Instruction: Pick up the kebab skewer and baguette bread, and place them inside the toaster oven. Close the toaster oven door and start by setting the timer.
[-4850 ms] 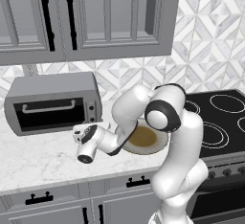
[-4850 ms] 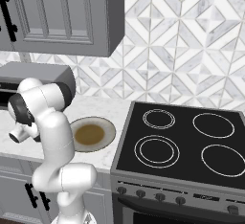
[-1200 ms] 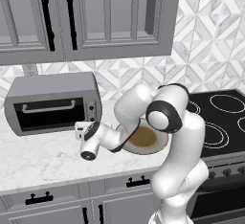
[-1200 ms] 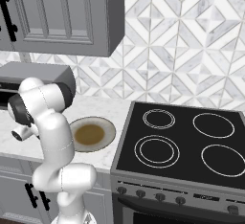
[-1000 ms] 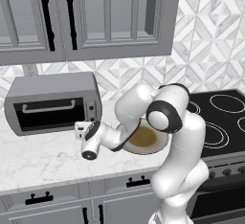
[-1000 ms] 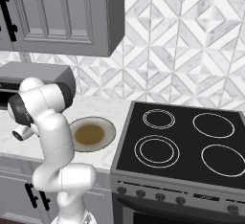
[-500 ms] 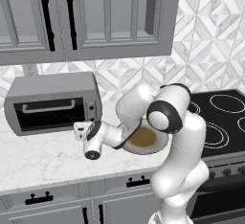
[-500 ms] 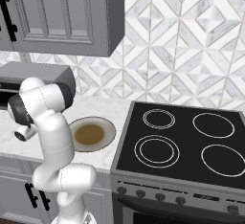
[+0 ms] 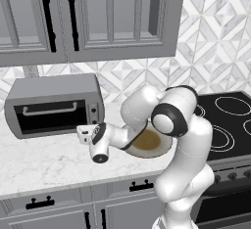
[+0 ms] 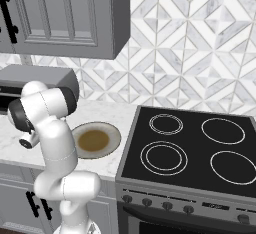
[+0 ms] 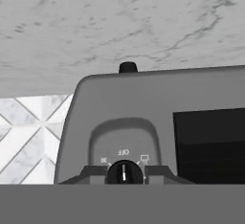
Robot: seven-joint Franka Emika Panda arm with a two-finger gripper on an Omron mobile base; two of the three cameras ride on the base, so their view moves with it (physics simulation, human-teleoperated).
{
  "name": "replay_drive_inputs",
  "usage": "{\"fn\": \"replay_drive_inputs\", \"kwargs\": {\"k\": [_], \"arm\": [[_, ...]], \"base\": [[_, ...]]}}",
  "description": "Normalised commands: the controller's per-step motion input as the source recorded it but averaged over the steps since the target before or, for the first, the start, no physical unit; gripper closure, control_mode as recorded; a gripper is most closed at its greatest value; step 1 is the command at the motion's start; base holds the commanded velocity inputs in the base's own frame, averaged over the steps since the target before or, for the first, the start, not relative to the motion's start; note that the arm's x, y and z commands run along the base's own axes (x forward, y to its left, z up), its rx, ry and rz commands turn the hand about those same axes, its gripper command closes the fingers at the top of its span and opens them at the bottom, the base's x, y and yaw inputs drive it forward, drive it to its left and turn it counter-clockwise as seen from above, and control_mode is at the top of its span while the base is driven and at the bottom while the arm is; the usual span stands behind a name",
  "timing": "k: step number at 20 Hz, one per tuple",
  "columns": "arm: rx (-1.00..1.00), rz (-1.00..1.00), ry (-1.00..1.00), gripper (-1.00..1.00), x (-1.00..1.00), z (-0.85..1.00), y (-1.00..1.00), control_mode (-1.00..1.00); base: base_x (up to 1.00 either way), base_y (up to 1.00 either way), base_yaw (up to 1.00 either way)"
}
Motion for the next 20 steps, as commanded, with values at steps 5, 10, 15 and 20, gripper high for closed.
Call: {"fn": "replay_drive_inputs", "kwargs": {"k": [5,10,15,20], "arm": [[0.06,0.06,0.0,1.0,0.27,0.0,0.0,-1.0],[0.13,0.03,0.0,1.0,0.25,0.0,-0.02,-1.0],[0.18,0.06,0.0,1.0,0.21,0.0,-0.09,-1.0],[0.22,0.04,0.0,1.0,0.29,0.05,-0.03,-1.0]], "base": [[0.0,0.0,0.0],[0.0,0.0,0.0],[0.0,0.0,0.0],[0.0,0.0,0.0]]}}
